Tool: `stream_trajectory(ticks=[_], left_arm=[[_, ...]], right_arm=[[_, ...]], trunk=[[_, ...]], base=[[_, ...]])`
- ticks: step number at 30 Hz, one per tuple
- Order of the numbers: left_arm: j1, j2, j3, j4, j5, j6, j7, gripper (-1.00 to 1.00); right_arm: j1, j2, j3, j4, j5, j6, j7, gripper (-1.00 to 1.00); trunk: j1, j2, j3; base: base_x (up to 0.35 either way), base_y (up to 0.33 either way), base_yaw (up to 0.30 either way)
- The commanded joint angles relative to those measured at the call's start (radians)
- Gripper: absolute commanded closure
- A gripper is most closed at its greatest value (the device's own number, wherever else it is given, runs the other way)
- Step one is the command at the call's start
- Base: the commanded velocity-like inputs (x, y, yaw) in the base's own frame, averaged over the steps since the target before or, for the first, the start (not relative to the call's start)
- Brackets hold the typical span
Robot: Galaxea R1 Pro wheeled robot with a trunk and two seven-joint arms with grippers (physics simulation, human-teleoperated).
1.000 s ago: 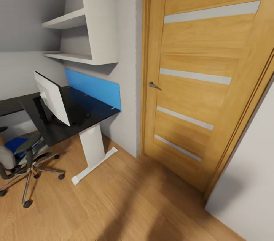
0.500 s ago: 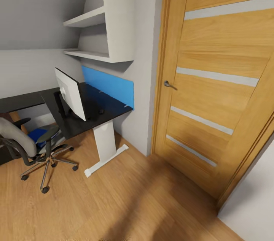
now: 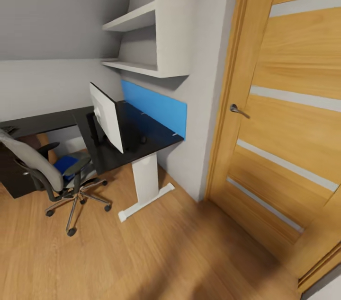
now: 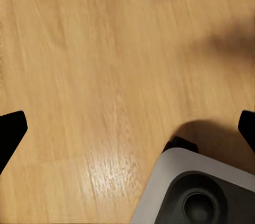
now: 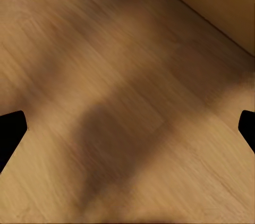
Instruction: In the bedroom, organize the workspace by keeping the computer under the desk, ensuring the monitor is on the desk, placing the keyboard on the desk next to the monitor, placing the mouse on the desk next to the keyboard, moving the folder from the swivel chair onto the desk next to the mouse, stacking the notebook on top of the folder with the pen on top of the notebook, and positioning the swivel chair next to the desk.
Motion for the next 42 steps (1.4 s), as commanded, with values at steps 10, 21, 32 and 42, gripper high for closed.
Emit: stream_trajectory(ticks=[10, 21, 32, 42], left_arm=[[0.000, -0.006, -0.009, 0.001, 0.006, 0.002, 0.000, -1.00], [0.000, -0.008, -0.007, 0.001, 0.006, 0.002, 0.000, -1.00], [0.000, -0.008, -0.007, 0.001, 0.006, 0.001, -0.006, -1.00], [0.000, -0.020, -0.009, 0.001, 0.003, -0.003, -0.009, -1.00]], right_arm=[[0.000, 0.000, 0.001, 0.001, 0.001, -0.003, -0.003, -1.00], [0.000, 0.000, 0.001, 0.001, 0.001, -0.002, -0.002, -1.00], [0.000, 0.000, 0.002, 0.001, 0.001, -0.001, -0.001, -1.00], [0.000, -0.001, 0.001, 0.000, -0.003, -0.006, -0.001, -1.00]], trunk=[[0.001, -0.001, -0.003], [0.001, -0.001, -0.003], [0.001, -0.001, -0.003], [0.001, -0.001, -0.003]], base=[[0.289, -0.124, 0.269], [0.101, -0.165, 0.277], [0.002, -0.005, 0.280], [0.000, 0.000, 0.252]])
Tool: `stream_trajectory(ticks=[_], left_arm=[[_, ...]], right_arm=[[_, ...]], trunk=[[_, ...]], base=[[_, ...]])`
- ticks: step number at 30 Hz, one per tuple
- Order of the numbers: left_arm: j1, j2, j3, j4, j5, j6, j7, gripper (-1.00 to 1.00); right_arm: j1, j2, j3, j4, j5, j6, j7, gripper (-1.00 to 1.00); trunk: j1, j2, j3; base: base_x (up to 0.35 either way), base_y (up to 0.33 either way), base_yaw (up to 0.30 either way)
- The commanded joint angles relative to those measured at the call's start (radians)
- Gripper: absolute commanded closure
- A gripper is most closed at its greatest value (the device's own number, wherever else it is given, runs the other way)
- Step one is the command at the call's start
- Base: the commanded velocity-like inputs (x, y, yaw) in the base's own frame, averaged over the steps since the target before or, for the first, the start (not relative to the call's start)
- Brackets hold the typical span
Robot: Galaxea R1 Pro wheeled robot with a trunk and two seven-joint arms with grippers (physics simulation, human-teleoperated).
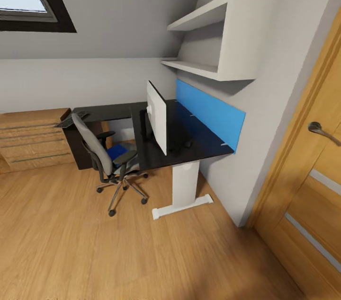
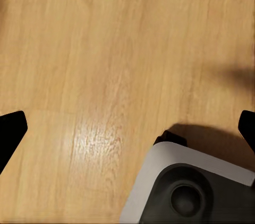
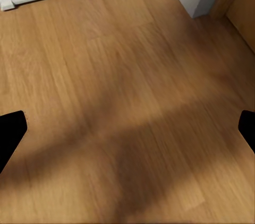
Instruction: In the bedroom, organize the workspace by keeping the computer under the desk, ensuring the monitor is on the desk, placing the keyboard on the desk next to the monitor, placing the mouse on the desk next to the keyboard, moving the folder from the swivel chair onto the desk next to the mouse, stacking the notebook on top of the folder with the pen on top of the notebook, and positioning the swivel chair next to the desk.
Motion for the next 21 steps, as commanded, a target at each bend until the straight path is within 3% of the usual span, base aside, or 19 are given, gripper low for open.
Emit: stream_trajectory(ticks=[1, 3, 9, 21], left_arm=[[0.000, -0.010, -0.006, 0.000, 0.009, -0.002, 0.000, -1.00], [0.000, -0.025, -0.008, 0.000, 0.008, -0.003, 0.000, -1.00], [0.000, -0.031, -0.009, -0.001, 0.008, -0.003, -0.001, -1.00], [0.000, -0.033, -0.012, -0.001, 0.006, -0.002, -0.002, -1.00]], right_arm=[[0.000, -0.001, 0.000, 0.000, 0.000, -0.003, -0.003, -1.00], [0.000, -0.003, -0.001, 0.000, 0.002, -0.004, -0.002, -1.00], [0.000, -0.004, 0.000, 0.000, 0.003, -0.005, -0.001, -1.00], [0.000, -0.003, 0.003, 0.001, 0.006, -0.004, -0.001, -1.00]], trunk=[[0.000, -0.001, -0.001], [0.000, -0.001, -0.001], [0.000, -0.001, -0.001], [0.000, -0.001, -0.001]], base=[[0.000, 0.000, 0.073], [0.000, 0.000, 0.041], [0.000, 0.000, 0.044], [0.000, 0.000, 0.249]])
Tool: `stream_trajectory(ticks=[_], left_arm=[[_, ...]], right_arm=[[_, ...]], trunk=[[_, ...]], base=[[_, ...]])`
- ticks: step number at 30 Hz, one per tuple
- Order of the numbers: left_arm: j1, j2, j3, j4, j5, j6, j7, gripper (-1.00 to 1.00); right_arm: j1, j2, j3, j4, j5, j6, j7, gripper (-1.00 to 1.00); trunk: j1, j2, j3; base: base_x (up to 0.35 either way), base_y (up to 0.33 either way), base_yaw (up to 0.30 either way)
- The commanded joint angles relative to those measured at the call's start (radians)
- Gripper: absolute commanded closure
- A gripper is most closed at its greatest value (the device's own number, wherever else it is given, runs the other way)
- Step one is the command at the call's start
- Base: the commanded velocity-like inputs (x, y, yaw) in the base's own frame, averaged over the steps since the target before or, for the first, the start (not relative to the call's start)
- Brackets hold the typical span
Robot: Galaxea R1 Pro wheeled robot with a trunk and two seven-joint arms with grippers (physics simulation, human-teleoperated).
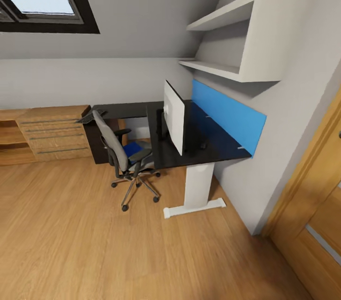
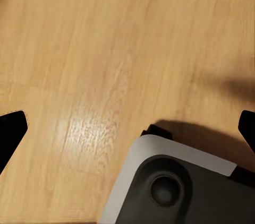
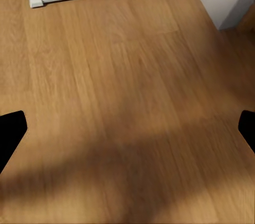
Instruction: In the bedroom, organize the workspace by keeping the computer under the desk, ensuring the monitor is on the desk, placing the keyboard on the desk next to the monitor, placing the mouse on the desk next to the keyboard, moving the folder from the swivel chair onto the desk next to the mouse, stacking the notebook on top of the folder with the pen on top of the notebook, and positioning the swivel chair next to the desk.
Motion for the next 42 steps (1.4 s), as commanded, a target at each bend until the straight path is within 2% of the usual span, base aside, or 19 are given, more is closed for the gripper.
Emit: stream_trajectory(ticks=[1, 7, 20, 27, 30, 42], left_arm=[[0.000, 0.000, -0.004, 0.000, 0.009, -0.002, -0.001, -1.00], [0.000, -0.001, -0.005, 0.000, 0.008, -0.002, -0.001, -1.00], [0.000, 0.000, -0.004, 0.000, 0.009, -0.006, -0.001, -1.00], [0.000, 0.002, -0.006, 0.000, 0.009, -0.005, -0.001, -1.00], [0.000, 0.002, -0.006, 0.001, 0.009, -0.004, -0.001, -1.00], [0.000, 0.001, -0.005, 0.000, 0.009, -0.003, -0.001, -1.00]], right_arm=[[0.000, 0.000, 0.001, 0.001, 0.000, -0.003, -0.003, -1.00], [0.000, -0.002, 0.001, 0.001, 0.001, -0.003, -0.002, -1.00], [0.000, -0.002, 0.005, 0.001, 0.004, -0.003, 0.003, -1.00], [0.000, -0.004, 0.067, 0.003, 0.044, -0.004, 0.005, -1.00], [0.000, -0.005, 0.080, 0.022, 0.051, -0.004, 0.004, -1.00], [0.000, -0.004, 0.084, 0.035, 0.052, -0.004, 0.003, -1.00]], trunk=[[0.000, -0.001, -0.001], [0.000, -0.001, -0.001], [0.000, -0.001, -0.004], [0.000, -0.001, -0.004], [0.000, -0.001, -0.004], [0.000, -0.001, -0.004]], base=[[0.000, 0.000, 0.276], [0.000, 0.112, 0.278], [0.000, 0.296, 0.272], [0.194, 0.246, 0.052], [0.288, 0.188, 0.008], [0.317, 0.093, 0.001]])
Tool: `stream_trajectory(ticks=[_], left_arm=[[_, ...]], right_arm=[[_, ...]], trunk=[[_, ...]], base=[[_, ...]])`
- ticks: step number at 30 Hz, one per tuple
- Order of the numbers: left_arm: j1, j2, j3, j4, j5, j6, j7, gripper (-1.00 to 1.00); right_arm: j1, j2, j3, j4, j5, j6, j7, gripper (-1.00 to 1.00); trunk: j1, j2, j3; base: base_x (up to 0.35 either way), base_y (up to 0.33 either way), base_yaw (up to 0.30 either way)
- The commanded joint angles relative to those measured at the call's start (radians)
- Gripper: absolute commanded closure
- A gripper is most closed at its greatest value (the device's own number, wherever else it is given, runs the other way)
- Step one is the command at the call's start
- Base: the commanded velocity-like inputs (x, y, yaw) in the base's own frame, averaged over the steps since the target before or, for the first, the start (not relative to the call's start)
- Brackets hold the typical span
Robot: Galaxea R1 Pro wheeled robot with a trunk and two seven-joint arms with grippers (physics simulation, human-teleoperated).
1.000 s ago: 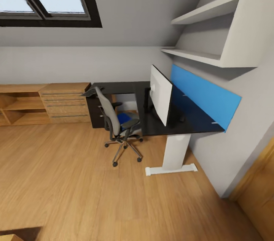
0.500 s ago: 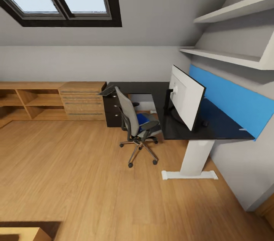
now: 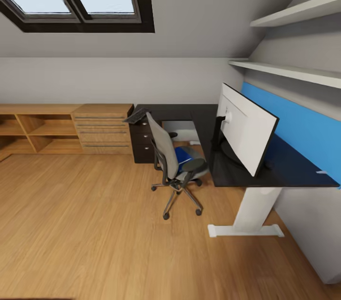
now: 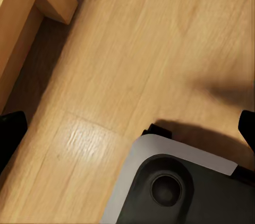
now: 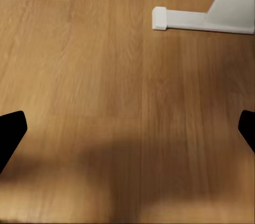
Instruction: In the bedroom, organize the workspace by keeping the computer under the desk, ensuring the monitor is on the desk, placing the keyboard on the desk next to the monitor, placing the mouse on the desk next to the keyboard, moving the folder from the swivel chair onto the desk next to the mouse, stacking the notebook on top of the folder with the pen on top of the notebook, and positioning the swivel chair next to the desk.
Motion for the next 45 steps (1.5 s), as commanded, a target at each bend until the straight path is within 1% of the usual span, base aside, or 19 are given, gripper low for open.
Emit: stream_trajectory(ticks=[1, 17, 28, 38, 42, 43, 45], left_arm=[[0.000, 0.000, -0.004, 0.000, 0.009, -0.002, -0.001, -1.00], [0.000, -0.001, -0.004, 0.001, 0.010, 0.000, 0.000, -1.00], [0.000, 0.000, -0.004, 0.000, 0.010, 0.000, 0.000, -1.00], [0.000, 0.004, 0.003, -0.001, 0.015, -0.002, 0.003, -1.00], [0.000, 0.005, 0.009, -0.004, 0.024, -0.003, 0.008, -1.00], [0.000, 0.003, 0.011, -0.006, 0.031, -0.004, 0.010, -1.00], [0.000, 0.002, 0.012, -0.006, 0.033, -0.004, 0.011, -1.00]], right_arm=[[-0.001, 0.000, 0.008, 0.001, 0.005, -0.001, -0.010, -1.00], [-0.001, 0.000, 0.008, 0.001, 0.004, -0.001, -0.010, -1.00], [-0.001, 0.002, 0.007, 0.000, 0.001, -0.001, -0.011, -1.00], [-0.001, 0.001, 0.005, 0.000, -0.001, -0.001, -0.012, -1.00], [-0.001, 0.000, 0.003, 0.000, -0.001, -0.001, -0.012, -1.00], [-0.001, 0.000, 0.001, 0.000, -0.002, -0.001, -0.012, -1.00], [-0.001, 0.000, 0.001, 0.000, -0.002, -0.001, -0.012, -1.00]], trunk=[[0.001, -0.001, -0.001], [0.001, -0.001, -0.001], [0.001, -0.001, -0.001], [0.001, -0.001, -0.001], [0.001, -0.001, -0.001], [0.004, -0.008, -0.004], [0.012, -0.022, -0.010]], base=[[0.330, 0.023, 0.000], [0.331, 0.109, 0.000], [0.270, 0.209, 0.000], [0.063, 0.033, 0.000], [0.007, 0.004, 0.000], [0.002, 0.001, 0.000], [0.001, 0.001, 0.000]])
